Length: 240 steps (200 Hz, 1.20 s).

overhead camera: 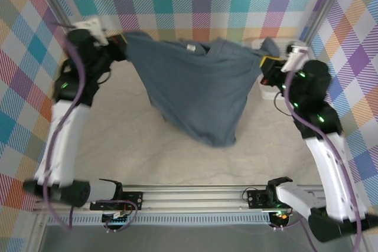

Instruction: Fold the inside-out t-shirt

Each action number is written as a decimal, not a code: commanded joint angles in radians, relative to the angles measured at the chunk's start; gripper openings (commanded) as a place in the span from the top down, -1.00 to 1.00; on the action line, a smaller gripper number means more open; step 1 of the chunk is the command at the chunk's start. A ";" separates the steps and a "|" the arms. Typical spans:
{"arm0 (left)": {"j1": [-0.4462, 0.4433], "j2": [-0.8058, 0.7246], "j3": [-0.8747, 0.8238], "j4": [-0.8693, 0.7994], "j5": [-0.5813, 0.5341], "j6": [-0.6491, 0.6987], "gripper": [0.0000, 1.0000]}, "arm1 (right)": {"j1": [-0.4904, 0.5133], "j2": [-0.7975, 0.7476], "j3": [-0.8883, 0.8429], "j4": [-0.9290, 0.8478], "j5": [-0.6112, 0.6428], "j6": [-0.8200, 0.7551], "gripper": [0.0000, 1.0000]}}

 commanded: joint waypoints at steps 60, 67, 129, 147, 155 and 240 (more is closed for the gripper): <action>-0.005 -0.141 0.190 0.086 0.010 0.105 1.00 | -0.002 -0.046 0.271 0.124 -0.037 -0.088 1.00; -0.005 -0.113 0.213 0.064 -0.018 0.107 1.00 | -0.002 -0.015 0.300 0.113 -0.027 -0.087 1.00; 0.006 0.223 0.238 0.004 -0.118 0.107 1.00 | -0.045 0.405 0.506 -0.069 0.040 -0.022 1.00; 0.022 0.323 0.181 0.058 -0.141 0.092 1.00 | -0.068 0.542 0.510 -0.058 0.010 -0.009 1.00; 0.028 0.372 0.158 0.078 -0.146 0.083 1.00 | -0.078 0.616 0.522 -0.062 0.003 -0.004 1.00; 0.097 0.590 0.143 0.248 0.079 0.020 -0.35 | -0.114 1.288 1.388 -0.687 -0.195 -0.067 -0.22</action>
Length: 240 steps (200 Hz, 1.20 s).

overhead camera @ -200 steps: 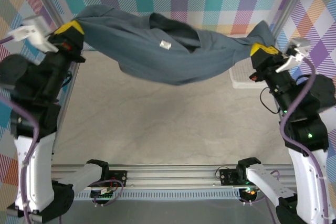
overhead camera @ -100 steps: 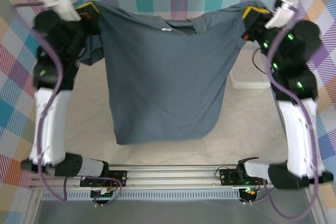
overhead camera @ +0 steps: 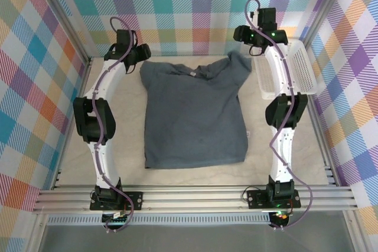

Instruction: Fold the inside-out t-shirt

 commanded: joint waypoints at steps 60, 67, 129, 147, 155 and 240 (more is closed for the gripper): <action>-0.244 -0.756 -0.535 0.322 0.299 0.300 -0.60 | 0.000 -0.774 -0.920 -0.022 -0.170 0.163 -0.30; -0.297 -0.802 -0.582 0.300 0.323 0.392 -0.65 | 0.000 -0.860 -1.053 0.014 -0.176 0.223 -0.30; -0.676 -1.024 -0.820 -0.187 0.296 0.878 -0.94 | 0.081 -1.373 -1.808 -0.093 -0.168 0.543 -0.27; -0.702 -1.065 -0.907 -0.188 0.313 0.873 -0.94 | 0.090 -1.401 -1.941 -0.119 -0.190 0.573 -0.28; -0.707 -1.074 -0.929 -0.177 0.316 0.862 -0.94 | 0.102 -1.405 -1.991 -0.095 -0.196 0.594 -0.29; -0.706 -1.035 -0.988 -0.091 0.302 0.853 -0.96 | 0.173 -1.119 -2.059 0.226 -0.153 0.631 -0.14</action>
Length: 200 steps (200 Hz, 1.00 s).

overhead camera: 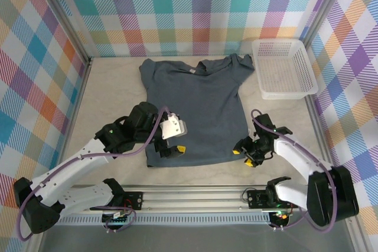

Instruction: Fold the inside-out t-shirt

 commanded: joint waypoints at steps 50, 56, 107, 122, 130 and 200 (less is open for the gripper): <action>-0.013 -0.042 -0.059 0.067 -0.025 -0.034 -0.98 | 0.024 0.086 0.034 0.071 0.036 0.024 0.28; -0.013 -0.038 -0.057 0.062 -0.021 -0.037 -0.98 | 0.028 0.075 0.038 0.055 0.030 0.024 0.42; -0.013 0.027 -0.056 0.095 0.024 -0.051 -0.98 | 0.053 0.007 0.096 -0.003 -0.083 0.022 1.00; -0.015 0.073 -0.051 0.133 0.073 -0.089 -0.99 | 0.061 0.015 0.142 -0.008 -0.123 0.022 1.00; -0.023 0.100 -0.060 0.180 0.098 -0.117 -0.99 | 0.064 0.017 0.170 -0.009 -0.134 0.027 1.00; -0.222 0.517 -0.091 0.770 -0.137 -0.310 -0.96 | 0.065 -0.005 0.306 0.047 -0.038 0.166 1.00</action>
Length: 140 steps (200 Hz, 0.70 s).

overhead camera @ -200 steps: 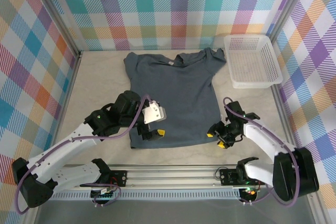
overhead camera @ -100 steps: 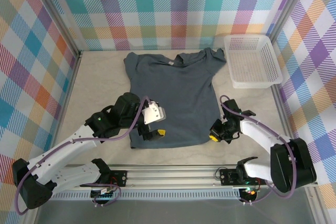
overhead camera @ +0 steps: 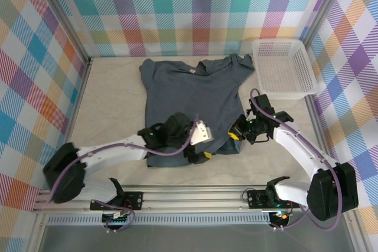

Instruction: Fold the inside-out t-shirt

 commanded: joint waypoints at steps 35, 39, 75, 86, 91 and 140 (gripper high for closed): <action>-0.052 0.267 0.084 0.218 -0.429 -0.100 -0.57 | 0.005 -0.012 0.063 -0.002 0.062 0.066 1.00; -0.048 0.267 0.078 0.222 -0.466 -0.109 -0.52 | 0.006 -0.013 0.065 -0.009 0.069 0.060 1.00; 0.015 0.202 0.029 0.130 -0.669 -0.144 -0.27 | 0.000 -0.027 0.080 -0.082 0.131 0.008 1.00; 0.060 0.163 -0.001 0.101 -0.692 -0.165 -0.06 | -0.005 -0.031 0.084 -0.092 0.136 -0.015 1.00; 0.084 0.146 -0.012 0.087 -0.682 -0.183 0.06 | -0.005 -0.032 0.086 -0.096 0.136 -0.026 1.00; 0.162 0.072 0.021 0.109 -0.291 -0.320 1.00 | 0.001 0.019 0.135 -0.073 0.069 -0.181 0.86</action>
